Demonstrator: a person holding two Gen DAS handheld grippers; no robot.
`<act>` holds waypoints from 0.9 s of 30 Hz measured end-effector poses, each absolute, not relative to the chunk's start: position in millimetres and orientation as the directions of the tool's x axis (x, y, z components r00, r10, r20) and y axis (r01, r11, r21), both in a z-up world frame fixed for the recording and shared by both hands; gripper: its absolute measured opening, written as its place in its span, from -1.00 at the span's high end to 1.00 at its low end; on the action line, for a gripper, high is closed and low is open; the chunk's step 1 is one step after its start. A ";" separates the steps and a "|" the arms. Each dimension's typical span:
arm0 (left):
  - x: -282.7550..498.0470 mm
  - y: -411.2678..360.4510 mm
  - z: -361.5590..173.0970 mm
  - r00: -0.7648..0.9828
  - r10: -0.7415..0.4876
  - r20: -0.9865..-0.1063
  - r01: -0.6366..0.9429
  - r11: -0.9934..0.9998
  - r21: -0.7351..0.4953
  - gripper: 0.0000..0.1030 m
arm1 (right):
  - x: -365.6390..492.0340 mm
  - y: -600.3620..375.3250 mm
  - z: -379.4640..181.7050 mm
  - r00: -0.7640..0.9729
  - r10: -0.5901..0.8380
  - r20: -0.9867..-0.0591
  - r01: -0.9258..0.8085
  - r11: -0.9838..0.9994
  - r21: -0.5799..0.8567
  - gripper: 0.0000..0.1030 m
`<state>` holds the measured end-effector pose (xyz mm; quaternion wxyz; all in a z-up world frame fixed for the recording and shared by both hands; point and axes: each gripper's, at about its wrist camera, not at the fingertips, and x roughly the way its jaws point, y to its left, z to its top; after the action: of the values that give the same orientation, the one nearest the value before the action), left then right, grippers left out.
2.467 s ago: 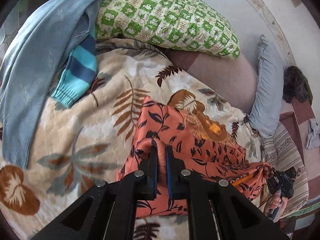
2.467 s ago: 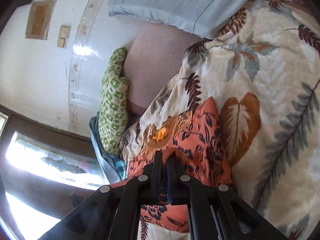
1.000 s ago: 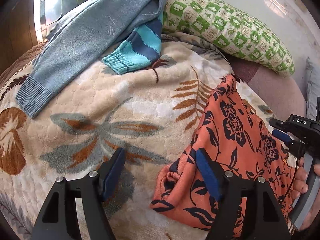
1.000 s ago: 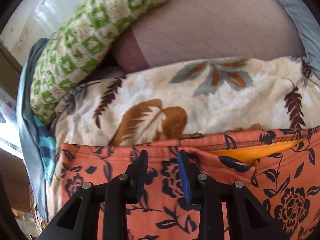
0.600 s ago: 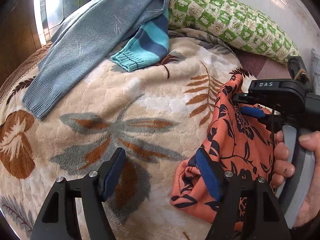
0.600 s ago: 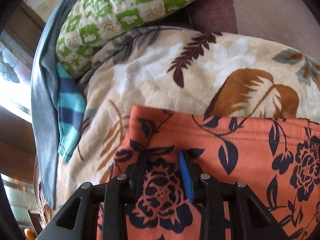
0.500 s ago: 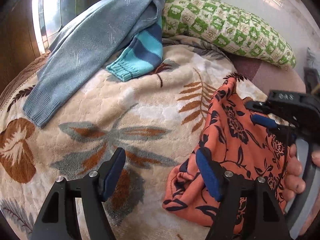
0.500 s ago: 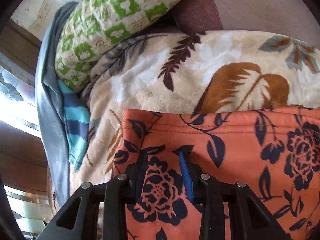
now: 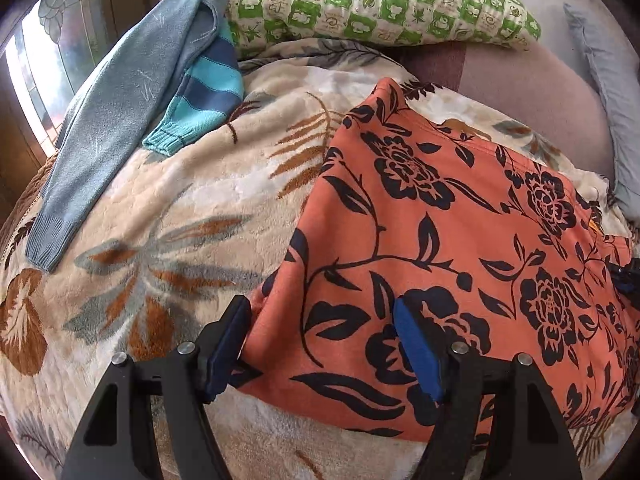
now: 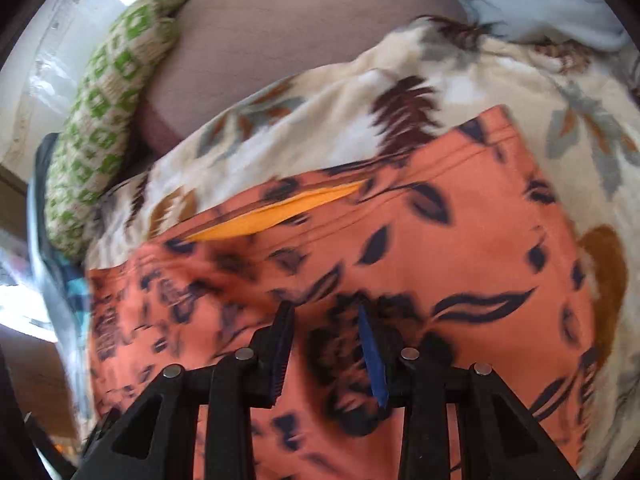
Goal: Fold small clothes
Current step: 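Lay the hem over the collar end with both grippers and release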
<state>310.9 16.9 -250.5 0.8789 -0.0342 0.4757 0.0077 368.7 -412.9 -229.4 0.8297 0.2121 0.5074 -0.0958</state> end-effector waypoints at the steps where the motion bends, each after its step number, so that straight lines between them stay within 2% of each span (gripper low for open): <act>1: 311.4 17.9 -250.9 0.545 -0.023 -0.838 -0.044 0.997 -0.056 -0.47 | 368.0 -426.5 -229.7 0.484 0.065 -0.873 0.371 0.888 0.273 0.74; 2: 312.0 19.2 -251.0 0.543 -0.027 -0.840 -0.045 0.997 -0.061 -0.47 | 367.5 -437.9 -226.7 0.489 0.042 -0.871 0.398 0.878 0.266 0.84; 4: 312.8 19.2 -250.8 0.542 -0.022 -0.840 -0.052 0.997 -0.060 -0.47 | 365.7 -455.1 -216.1 0.497 -0.063 -0.866 0.460 0.865 0.201 0.86; 6: 313.3 15.9 -250.0 0.546 -0.003 -0.837 -0.054 0.998 -0.039 -0.47 | 365.4 -462.8 -206.2 0.498 -0.109 -0.860 0.486 0.857 0.173 0.85; 11: 313.4 12.4 -247.3 0.555 0.019 -0.832 -0.046 0.999 -0.007 -0.47 | 375.8 -412.4 -189.3 0.532 0.036 -0.846 0.323 0.915 0.243 0.81; 14: 313.5 14.7 -247.6 0.553 0.010 -0.833 -0.045 0.999 -0.018 -0.47 | 397.8 -367.4 -203.6 0.465 0.116 -0.878 0.233 0.940 0.248 0.80; 17: 313.9 14.6 -248.5 0.552 0.008 -0.834 -0.041 0.999 -0.018 -0.47 | 427.1 -352.6 -226.8 0.430 0.025 -0.902 0.234 0.962 0.138 0.81; 19: 314.0 14.2 -248.5 0.552 0.009 -0.834 -0.040 0.999 -0.016 -0.47 | 440.4 -363.8 -229.1 0.452 -0.007 -0.892 0.284 0.949 0.136 0.85; 21: 314.3 14.2 -248.5 0.551 0.009 -0.834 -0.037 0.999 -0.014 -0.47 | 449.9 -376.7 -221.0 0.448 -0.002 -0.894 0.366 0.913 0.181 0.85; 24: 315.0 15.6 -248.2 0.546 0.004 -0.838 -0.042 0.999 -0.023 -0.47 | 443.9 -379.9 -193.1 0.503 -0.109 -0.858 0.376 0.921 0.104 0.78; 27: 313.9 16.6 -246.1 0.548 0.011 -0.837 -0.050 0.999 -0.019 -0.47 | 416.0 -382.9 -177.9 0.521 0.108 -0.847 0.299 0.906 0.299 0.75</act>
<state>313.9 16.6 -246.1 0.8794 -0.0204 0.4753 0.0173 416.0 -382.9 -177.9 0.8466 0.2091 0.4863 -0.0565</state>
